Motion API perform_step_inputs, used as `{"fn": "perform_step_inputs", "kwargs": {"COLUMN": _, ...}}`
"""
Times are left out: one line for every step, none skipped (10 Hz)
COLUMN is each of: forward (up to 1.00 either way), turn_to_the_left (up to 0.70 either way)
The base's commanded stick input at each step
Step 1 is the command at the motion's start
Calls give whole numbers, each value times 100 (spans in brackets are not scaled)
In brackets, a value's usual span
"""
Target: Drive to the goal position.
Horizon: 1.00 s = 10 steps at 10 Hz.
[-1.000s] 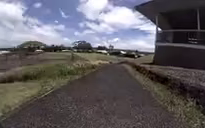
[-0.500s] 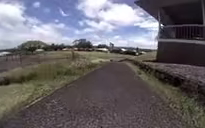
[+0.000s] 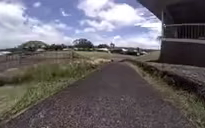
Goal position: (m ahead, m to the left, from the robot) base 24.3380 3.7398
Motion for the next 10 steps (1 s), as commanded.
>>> {"fn": "perform_step_inputs", "kwargs": {"forward": 70, "turn_to_the_left": 0}}
{"fn": "perform_step_inputs", "kwargs": {"forward": 70, "turn_to_the_left": 0}}
{"fn": "perform_step_inputs", "kwargs": {"forward": 70, "turn_to_the_left": 0}}
{"fn": "perform_step_inputs", "kwargs": {"forward": 70, "turn_to_the_left": 0}}
{"fn": "perform_step_inputs", "kwargs": {"forward": 70, "turn_to_the_left": 0}}
{"fn": "perform_step_inputs", "kwargs": {"forward": 70, "turn_to_the_left": -12}}
{"fn": "perform_step_inputs", "kwargs": {"forward": 70, "turn_to_the_left": -35}}
{"fn": "perform_step_inputs", "kwargs": {"forward": 70, "turn_to_the_left": -35}}
{"fn": "perform_step_inputs", "kwargs": {"forward": 70, "turn_to_the_left": -35}}
{"fn": "perform_step_inputs", "kwargs": {"forward": 70, "turn_to_the_left": -35}}
